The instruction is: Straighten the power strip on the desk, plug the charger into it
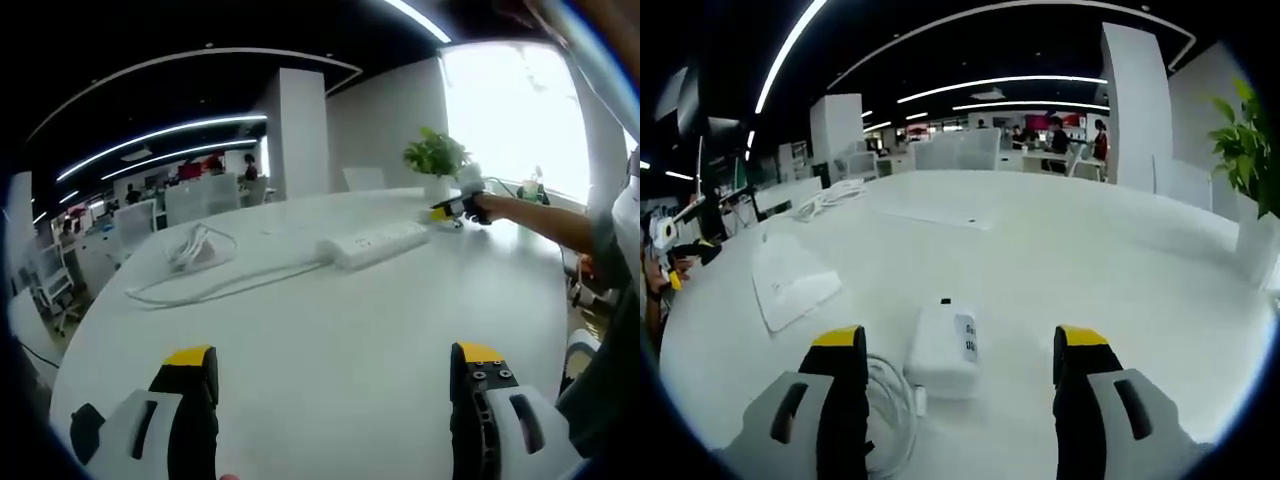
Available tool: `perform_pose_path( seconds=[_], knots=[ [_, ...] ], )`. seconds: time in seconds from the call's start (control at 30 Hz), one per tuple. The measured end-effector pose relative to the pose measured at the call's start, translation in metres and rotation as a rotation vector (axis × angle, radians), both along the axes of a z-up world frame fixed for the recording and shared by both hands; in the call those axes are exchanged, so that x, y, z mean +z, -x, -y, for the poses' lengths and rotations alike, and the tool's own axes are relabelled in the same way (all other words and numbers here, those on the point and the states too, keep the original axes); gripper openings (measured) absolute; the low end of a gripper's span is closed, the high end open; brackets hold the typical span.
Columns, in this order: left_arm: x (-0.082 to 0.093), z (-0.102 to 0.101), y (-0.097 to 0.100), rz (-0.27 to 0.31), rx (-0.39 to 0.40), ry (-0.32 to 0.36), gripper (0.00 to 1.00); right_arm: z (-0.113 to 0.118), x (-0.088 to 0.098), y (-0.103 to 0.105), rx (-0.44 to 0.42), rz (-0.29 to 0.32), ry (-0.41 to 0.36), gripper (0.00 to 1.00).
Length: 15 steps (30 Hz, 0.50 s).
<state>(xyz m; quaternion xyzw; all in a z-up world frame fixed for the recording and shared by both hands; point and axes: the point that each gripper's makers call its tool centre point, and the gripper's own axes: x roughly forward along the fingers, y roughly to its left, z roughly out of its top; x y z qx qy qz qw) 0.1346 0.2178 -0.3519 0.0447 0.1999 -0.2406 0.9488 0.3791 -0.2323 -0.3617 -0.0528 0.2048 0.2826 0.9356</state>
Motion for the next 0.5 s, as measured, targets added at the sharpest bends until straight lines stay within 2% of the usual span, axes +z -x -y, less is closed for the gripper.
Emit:
perform_pose_path(
  seconds=[0.17, 0.5],
  knots=[
    [-0.0003, 0.0010, -0.0003, 0.000, -0.003, 0.002, 0.99, -0.0018, 0.0007, -0.0005, 0.007, -0.002, 0.018, 0.68],
    [-0.0001, -0.0006, 0.0000, 0.002, -0.001, 0.002, 0.99, -0.0039, -0.0026, -0.0017, 0.012, -0.017, 0.021, 0.52]
  ],
)
